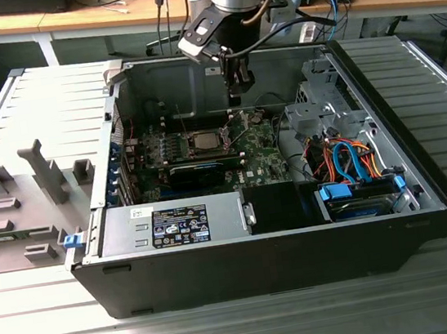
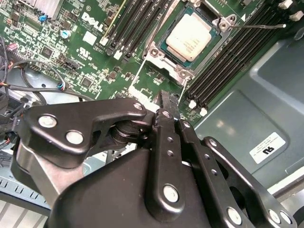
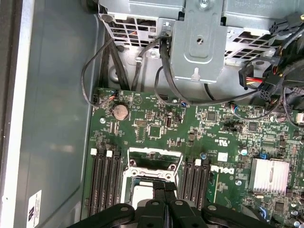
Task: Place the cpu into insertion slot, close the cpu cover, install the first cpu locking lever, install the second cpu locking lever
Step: 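Close the cpu cover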
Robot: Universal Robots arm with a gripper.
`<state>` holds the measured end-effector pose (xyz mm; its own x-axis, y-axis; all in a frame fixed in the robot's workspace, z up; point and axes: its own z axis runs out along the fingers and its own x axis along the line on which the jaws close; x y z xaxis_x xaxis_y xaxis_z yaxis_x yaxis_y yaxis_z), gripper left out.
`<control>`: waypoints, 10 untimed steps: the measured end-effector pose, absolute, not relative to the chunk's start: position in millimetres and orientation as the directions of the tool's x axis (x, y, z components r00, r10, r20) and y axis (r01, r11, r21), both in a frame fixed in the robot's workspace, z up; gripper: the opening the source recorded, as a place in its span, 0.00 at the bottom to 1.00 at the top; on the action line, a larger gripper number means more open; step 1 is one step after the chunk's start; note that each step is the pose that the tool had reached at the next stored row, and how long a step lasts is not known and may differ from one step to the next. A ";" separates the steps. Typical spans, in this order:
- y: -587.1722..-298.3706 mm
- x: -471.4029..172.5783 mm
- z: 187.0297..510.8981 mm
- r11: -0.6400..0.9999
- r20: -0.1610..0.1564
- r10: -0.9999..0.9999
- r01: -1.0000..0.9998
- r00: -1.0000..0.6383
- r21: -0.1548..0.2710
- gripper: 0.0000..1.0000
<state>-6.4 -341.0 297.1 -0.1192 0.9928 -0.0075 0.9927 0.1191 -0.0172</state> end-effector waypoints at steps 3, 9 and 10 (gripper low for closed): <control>-341.0 -5.1 296.9 0.119 -0.007 0.993 0.993 -0.119 -0.017 0.11; -341.0 3.3 294.4 0.119 -0.007 0.993 0.993 -0.119 -0.017 0.11; -341.0 4.4 293.8 0.119 -0.007 0.993 0.993 -0.119 -0.017 0.11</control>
<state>4.4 -341.0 293.8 -0.1191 0.9929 -0.0073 0.9927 0.1190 -0.0173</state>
